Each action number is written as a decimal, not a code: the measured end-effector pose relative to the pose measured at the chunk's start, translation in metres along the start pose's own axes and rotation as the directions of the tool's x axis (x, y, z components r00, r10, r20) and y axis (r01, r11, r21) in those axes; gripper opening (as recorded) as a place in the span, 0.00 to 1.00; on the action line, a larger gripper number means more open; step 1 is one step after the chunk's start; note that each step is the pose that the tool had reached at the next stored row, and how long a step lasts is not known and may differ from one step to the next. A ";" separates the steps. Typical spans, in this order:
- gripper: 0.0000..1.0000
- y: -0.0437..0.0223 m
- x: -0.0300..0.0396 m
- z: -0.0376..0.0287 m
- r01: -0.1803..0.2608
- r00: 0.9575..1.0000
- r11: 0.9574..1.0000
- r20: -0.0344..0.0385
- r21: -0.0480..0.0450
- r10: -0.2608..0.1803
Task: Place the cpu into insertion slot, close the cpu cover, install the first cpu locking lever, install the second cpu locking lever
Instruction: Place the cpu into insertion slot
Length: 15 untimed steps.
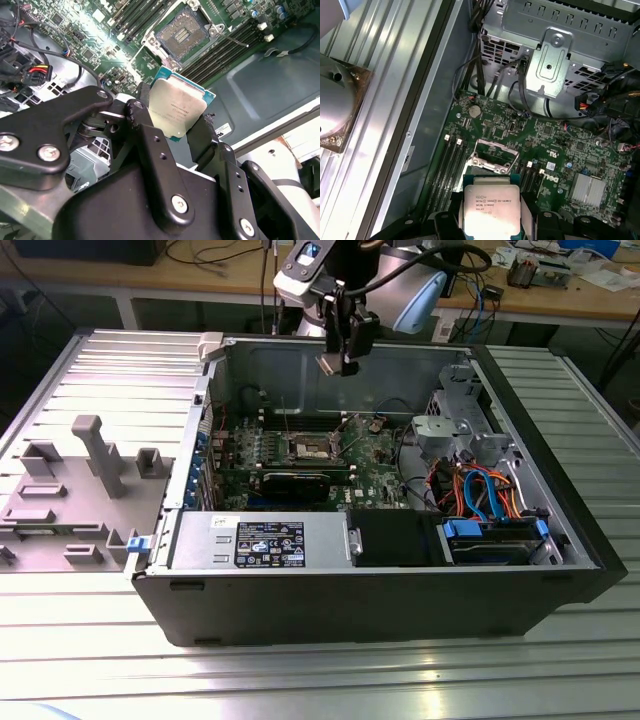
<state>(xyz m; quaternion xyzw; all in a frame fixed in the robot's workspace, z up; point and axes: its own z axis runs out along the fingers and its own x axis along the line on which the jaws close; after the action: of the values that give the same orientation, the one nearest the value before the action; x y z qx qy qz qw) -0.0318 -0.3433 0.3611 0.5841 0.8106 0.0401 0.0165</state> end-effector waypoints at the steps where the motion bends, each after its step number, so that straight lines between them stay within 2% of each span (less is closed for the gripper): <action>1: 0.54 -0.0001 0.0000 0.0004 -0.001 1.000 1.000 0.000 0.000 0.001; 4: 0.54 -0.0005 0.0001 0.0012 -0.013 1.000 1.000 0.001 0.000 0.013; 7: 0.54 -0.0007 0.0000 0.0027 -0.045 0.999 0.999 0.004 -0.001 0.045; 11: 0.54 -0.0009 0.0000 0.0048 -0.108 0.994 0.994 0.009 -0.002 0.108; 15: 0.54 -0.0009 0.0000 0.0050 -0.115 0.993 0.993 0.010 -0.003 0.115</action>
<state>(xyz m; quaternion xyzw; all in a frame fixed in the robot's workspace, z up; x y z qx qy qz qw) -0.0323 -0.3434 0.3560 0.6298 0.7756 0.0389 0.0187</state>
